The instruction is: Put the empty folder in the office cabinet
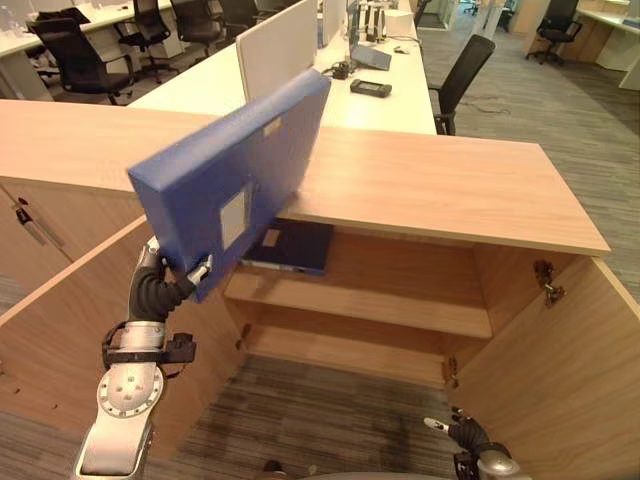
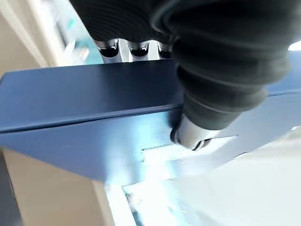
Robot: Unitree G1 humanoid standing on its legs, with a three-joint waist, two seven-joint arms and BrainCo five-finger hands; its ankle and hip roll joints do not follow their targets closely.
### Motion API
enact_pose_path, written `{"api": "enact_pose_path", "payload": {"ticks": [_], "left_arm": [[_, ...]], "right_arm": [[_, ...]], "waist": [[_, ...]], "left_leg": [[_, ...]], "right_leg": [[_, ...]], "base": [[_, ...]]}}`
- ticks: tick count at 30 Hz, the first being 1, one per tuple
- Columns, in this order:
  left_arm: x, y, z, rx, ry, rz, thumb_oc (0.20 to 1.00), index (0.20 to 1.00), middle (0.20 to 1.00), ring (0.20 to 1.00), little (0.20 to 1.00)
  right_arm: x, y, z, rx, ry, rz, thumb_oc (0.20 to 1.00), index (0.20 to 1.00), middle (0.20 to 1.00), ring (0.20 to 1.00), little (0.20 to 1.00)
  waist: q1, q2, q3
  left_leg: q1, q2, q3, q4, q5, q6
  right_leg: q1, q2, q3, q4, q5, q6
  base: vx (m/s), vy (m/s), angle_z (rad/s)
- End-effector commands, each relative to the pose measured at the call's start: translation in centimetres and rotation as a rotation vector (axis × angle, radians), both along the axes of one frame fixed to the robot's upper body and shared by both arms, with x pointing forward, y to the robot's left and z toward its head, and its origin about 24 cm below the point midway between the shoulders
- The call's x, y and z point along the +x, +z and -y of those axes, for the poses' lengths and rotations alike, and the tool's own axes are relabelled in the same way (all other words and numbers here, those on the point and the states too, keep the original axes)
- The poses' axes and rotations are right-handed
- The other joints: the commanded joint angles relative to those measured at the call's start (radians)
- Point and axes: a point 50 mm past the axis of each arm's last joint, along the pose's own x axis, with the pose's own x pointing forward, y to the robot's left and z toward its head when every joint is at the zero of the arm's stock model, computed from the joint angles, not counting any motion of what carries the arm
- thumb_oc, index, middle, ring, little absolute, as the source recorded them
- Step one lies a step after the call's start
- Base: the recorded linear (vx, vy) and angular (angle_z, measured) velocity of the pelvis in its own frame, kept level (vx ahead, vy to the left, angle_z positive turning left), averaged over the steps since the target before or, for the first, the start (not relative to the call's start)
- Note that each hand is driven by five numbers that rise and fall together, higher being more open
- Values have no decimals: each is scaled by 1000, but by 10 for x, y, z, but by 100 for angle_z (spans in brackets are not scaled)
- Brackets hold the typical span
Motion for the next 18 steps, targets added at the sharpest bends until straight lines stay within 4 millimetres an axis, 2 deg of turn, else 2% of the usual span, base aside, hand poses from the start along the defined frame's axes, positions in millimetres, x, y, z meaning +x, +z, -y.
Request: {"api": "enact_pose_path", "payload": {"ticks": [1, 3, 7, 13, 18], "left_arm": [[-4, 24, 13, -155, -270, 69, 200, 200, 200, 200, 200], [-3, 30, 17, -218, -355, 76, 200, 200, 200, 200, 200], [-1, 44, 22, -205, -432, 118, 200, 200, 200, 200, 200], [2, 43, 27, -249, -474, 106, 200, 200, 200, 200, 200], [0, 33, 23, -246, -427, 66, 200, 200, 200, 200, 200]], "right_arm": [[26, 7, -1, 57, -21, 68, 1000, 1000, 1000, 1000, 1000], [23, 3, -4, 78, -17, 42, 1000, 1000, 1000, 1000, 1000], [17, -2, -9, 99, -2, -1, 1000, 1000, 1000, 1000, 1000], [18, -3, -11, 103, 6, -5, 1000, 1000, 1000, 1000, 1000], [18, -1, -10, 100, 7, 12, 1000, 1000, 1000, 1000, 1000]], "waist": [[-2, -28, 19], [1, -26, 16], [8, -25, 12], [10, -25, 9], [10, -26, 8]], "left_leg": [[30, -68, -35, 3, -135, 33], [30, -69, -37, 3, -135, 32], [32, -70, -41, 3, -134, 30], [35, -71, -43, 3, -134, 30], [38, -73, -44, 3, -135, 32]], "right_leg": [[-50, 44, -10, 7, 18, -12], [-49, 44, -11, 7, 18, -13], [-42, 45, -13, 7, 16, -15], [-41, 44, -13, 7, 16, -16], [-36, 43, -13, 7, 16, -18]], "base": [[0, 0, 0], [0, 0, 0], [0, 0, 0], [0, 0, 0], [0, 0, 0]]}}
